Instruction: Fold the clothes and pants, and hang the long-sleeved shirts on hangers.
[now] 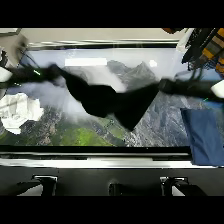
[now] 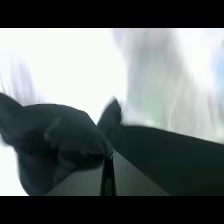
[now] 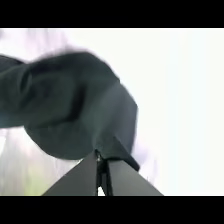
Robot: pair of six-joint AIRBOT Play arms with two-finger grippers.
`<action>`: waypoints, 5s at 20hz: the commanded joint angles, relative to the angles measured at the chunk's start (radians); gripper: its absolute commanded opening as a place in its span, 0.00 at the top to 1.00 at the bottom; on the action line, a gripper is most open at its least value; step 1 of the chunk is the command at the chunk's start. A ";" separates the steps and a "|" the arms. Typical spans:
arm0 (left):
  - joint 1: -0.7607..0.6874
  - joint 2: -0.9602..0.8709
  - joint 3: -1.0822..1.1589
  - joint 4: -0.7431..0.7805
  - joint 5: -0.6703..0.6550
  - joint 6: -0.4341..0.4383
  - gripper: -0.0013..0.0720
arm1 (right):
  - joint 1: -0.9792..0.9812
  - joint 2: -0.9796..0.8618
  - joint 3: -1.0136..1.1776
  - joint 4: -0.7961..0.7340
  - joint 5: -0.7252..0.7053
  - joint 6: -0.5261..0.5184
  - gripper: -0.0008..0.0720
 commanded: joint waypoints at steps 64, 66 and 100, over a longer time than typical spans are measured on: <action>0.058 -0.016 -0.722 -0.219 0.125 -0.022 0.96 | 0.103 -0.526 0.376 -0.314 0.272 0.182 0.94; 0.090 0.055 -0.611 -0.218 0.127 -0.022 0.96 | 0.103 -0.472 0.404 -0.392 0.212 0.181 0.94; 0.151 -0.201 -0.154 0.095 0.203 0.105 0.96 | 0.103 -0.613 0.482 -0.588 0.085 0.399 0.94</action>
